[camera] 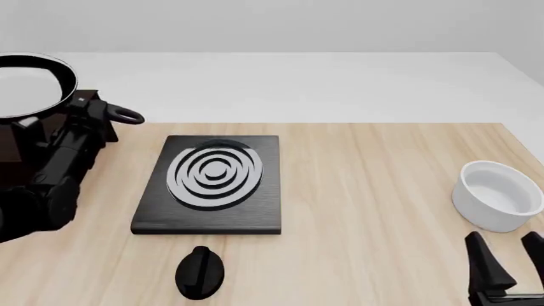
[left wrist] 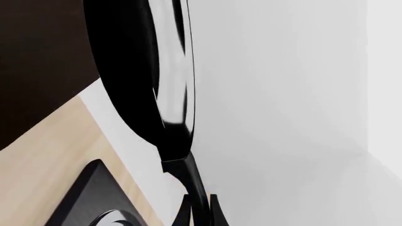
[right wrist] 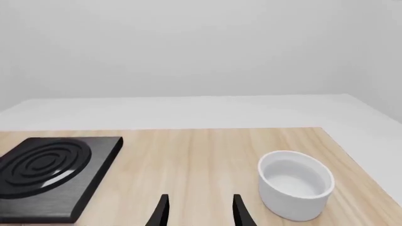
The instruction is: Put the frying pan on top of the cabinet.
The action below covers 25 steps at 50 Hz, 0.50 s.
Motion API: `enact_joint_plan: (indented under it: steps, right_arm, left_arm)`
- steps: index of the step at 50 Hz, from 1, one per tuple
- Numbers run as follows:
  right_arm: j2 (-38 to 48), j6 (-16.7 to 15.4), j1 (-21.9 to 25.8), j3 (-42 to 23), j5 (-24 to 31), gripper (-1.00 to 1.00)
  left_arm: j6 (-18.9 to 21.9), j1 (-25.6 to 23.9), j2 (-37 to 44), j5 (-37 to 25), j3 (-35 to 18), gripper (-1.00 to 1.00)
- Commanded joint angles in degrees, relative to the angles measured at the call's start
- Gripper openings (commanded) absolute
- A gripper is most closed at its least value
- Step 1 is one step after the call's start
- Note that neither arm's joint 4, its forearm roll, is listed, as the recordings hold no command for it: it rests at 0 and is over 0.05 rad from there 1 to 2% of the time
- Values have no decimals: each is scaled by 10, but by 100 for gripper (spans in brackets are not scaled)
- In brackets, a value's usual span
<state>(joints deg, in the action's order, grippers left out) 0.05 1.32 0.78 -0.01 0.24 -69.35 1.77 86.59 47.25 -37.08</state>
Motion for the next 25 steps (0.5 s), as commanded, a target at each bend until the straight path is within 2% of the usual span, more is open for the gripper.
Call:
enact_joint_plan:
  steps: [1, 25]
  right_arm:
    - [0, -5, 6, 0, 3, 100]
    - [0, -5, 2, 0, 5, 100]
  left_arm:
    - [4, 7, 19, 18, -27, -100]
    - [-6, 24, 100, 24, -70, -100]
